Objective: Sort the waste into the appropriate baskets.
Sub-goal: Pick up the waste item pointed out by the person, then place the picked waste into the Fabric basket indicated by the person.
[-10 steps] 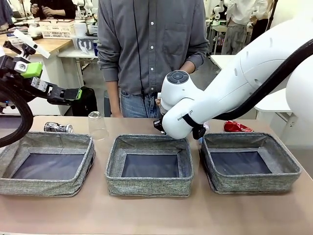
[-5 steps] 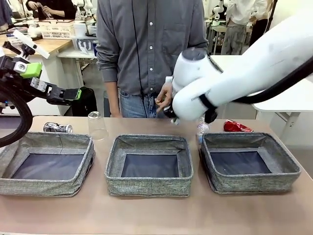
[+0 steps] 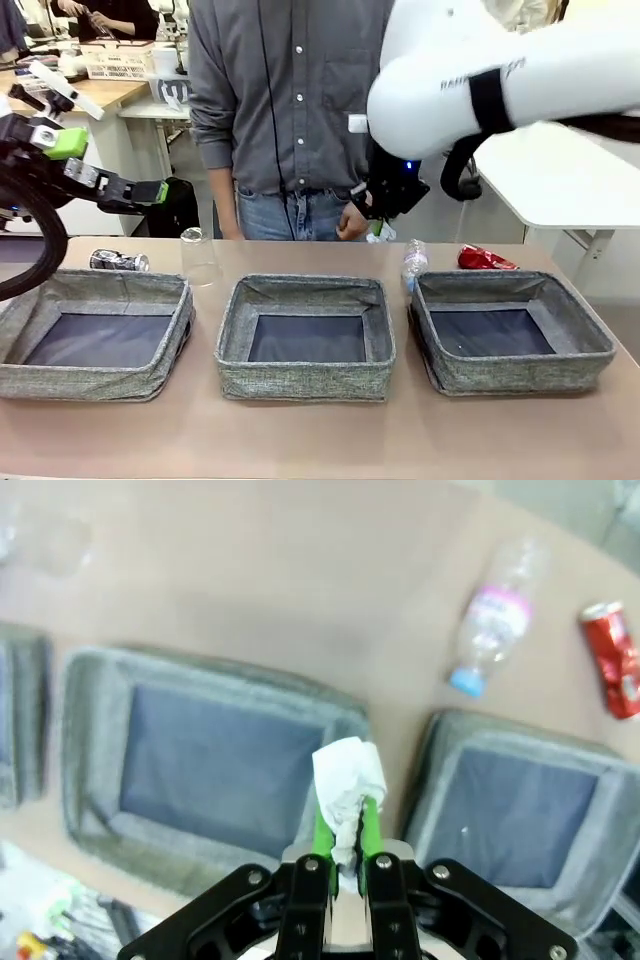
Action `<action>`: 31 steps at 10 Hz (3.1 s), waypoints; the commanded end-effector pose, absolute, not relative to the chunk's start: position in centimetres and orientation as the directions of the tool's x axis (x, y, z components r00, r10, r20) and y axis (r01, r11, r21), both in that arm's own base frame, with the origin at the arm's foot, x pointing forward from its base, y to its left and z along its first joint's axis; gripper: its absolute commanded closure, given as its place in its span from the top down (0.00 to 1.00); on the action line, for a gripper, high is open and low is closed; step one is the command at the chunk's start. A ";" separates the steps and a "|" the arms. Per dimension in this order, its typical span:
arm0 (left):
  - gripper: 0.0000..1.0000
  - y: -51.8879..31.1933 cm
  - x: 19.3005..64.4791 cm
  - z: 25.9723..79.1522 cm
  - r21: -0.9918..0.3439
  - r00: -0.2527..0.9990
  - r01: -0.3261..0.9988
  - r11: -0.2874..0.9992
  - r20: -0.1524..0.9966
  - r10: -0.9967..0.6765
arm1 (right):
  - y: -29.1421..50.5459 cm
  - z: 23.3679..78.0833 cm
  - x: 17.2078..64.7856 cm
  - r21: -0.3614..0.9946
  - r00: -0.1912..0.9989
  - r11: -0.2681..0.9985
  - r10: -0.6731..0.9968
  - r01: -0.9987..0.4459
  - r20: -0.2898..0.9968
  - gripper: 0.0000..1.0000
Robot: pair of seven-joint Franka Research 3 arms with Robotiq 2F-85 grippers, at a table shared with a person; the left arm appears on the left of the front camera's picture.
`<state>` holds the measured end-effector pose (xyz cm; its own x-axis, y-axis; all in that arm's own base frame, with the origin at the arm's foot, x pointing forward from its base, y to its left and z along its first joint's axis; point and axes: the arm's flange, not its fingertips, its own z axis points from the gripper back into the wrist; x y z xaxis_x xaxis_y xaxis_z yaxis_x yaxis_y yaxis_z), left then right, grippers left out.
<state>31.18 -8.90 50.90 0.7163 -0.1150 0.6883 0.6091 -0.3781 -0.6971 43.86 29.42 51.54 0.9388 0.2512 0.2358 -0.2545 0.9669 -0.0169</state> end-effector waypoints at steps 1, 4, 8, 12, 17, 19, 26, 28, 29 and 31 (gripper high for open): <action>1.00 -9.1 31.0 51.2 -0.677 0.705 0.621 -0.396 0.703 -0.095 | 29.3 51.5 40.2 -0.016 0.884 0.926 0.364 -0.376 0.293 0.00; 1.00 -9.1 31.0 51.2 -0.677 0.705 0.621 -0.396 0.703 -0.095 | 29.4 51.5 43.9 -0.017 0.939 0.967 0.251 -0.255 0.236 0.00; 1.00 -9.1 31.0 51.2 -0.677 0.705 0.621 -0.396 0.703 -0.095 | 34.2 60.8 39.2 -0.044 0.926 0.962 0.270 -0.268 0.265 0.11; 1.00 -9.1 31.0 51.2 -0.677 0.705 0.621 -0.396 0.703 -0.095 | 38.3 69.7 36.2 -0.033 0.969 0.993 0.121 -0.116 0.216 0.11; 1.00 -9.1 31.0 51.2 -0.677 0.705 0.621 -0.396 0.703 -0.095 | 40.7 76.8 35.0 0.062 0.970 0.996 0.052 -0.069 0.238 0.11; 1.00 -9.1 31.0 51.2 -0.677 0.705 0.621 -0.396 0.703 -0.095 | 40.9 78.2 34.5 0.062 0.961 0.995 0.055 -0.074 0.273 0.11; 1.00 -9.1 31.0 51.2 -0.677 0.705 0.621 -0.396 0.703 -0.095 | 40.0 77.9 34.2 0.075 0.958 0.991 0.082 -0.107 0.274 0.11; 1.00 -9.1 31.0 51.2 -0.677 0.705 0.621 -0.396 0.703 -0.095 | 40.0 77.9 34.2 0.075 0.958 0.991 0.082 -0.107 0.274 0.11; 1.00 -9.1 31.0 51.2 -0.677 0.705 0.621 -0.396 0.703 -0.095 | 40.0 77.9 34.2 0.075 0.958 0.991 0.082 -0.107 0.274 0.11; 1.00 -9.1 31.0 51.2 -0.677 0.705 0.621 -0.396 0.703 -0.095 | 40.0 77.9 34.2 0.075 0.958 0.991 0.082 -0.107 0.274 0.11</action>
<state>31.18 -8.89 50.88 0.7165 -0.1145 0.6881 0.6088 -0.3787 -0.6971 34.16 40.18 77.77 0.9575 0.0825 0.2765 -0.1036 0.9927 0.0624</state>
